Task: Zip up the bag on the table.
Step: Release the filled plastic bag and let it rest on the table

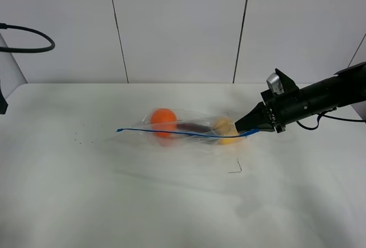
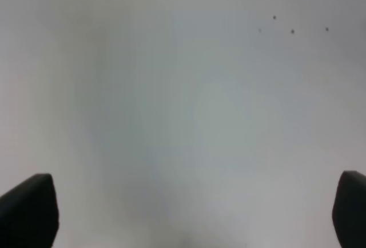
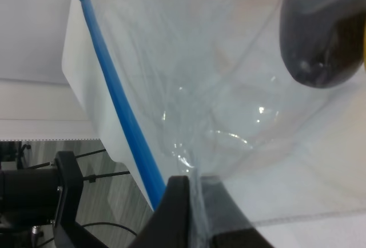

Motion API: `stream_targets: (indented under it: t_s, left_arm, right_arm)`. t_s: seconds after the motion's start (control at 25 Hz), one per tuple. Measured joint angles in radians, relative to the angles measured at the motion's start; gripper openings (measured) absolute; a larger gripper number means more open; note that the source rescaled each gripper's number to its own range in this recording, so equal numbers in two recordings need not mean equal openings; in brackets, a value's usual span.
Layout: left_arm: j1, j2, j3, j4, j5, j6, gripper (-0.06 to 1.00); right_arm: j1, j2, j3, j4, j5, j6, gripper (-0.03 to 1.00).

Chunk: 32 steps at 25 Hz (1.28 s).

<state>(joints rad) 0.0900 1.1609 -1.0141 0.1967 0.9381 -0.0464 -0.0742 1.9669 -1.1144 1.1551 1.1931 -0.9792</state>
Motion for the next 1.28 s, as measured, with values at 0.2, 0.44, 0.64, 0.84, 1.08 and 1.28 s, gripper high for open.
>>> stream_targets:
  t_s: [0.2, 0.44, 0.64, 0.84, 1.08, 1.28]
  left_arm:
    - [0.0, -0.177, 0.111, -0.004, -0.013, 0.0, 1.0]
    - [0.0, -0.454, 0.223, -0.049, -0.022, 0.0, 1.0]
    - [0.0, -0.694, 0.312, -0.054, -0.042, 0.001, 1.0]
    - [0.0, -0.905, 0.399, -0.06, -0.049, 0.004, 1.0]
    - [0.0, -1.048, 0.45, -0.104, 0.034, 0.008, 1.0]
    - [0.0, -1.102, 0.478, -0.107, 0.079, 0.008, 1.0]
  right_arm:
    - [0.0, 0.0, 0.0, 0.0, 0.0, 0.0, 0.0]
    - [0.0, 0.0, 0.0, 0.0, 0.0, -0.002, 0.0]
    - [0.0, 0.0, 0.0, 0.0, 0.0, -0.002, 0.0]
    - [0.0, 0.0, 0.0, 0.0, 0.003, -0.002, 0.0]
    - [0.0, 0.0, 0.0, 0.0, 0.004, -0.002, 0.0]
    - [0.0, 0.0, 0.0, 0.0, 0.005, -0.002, 0.0]
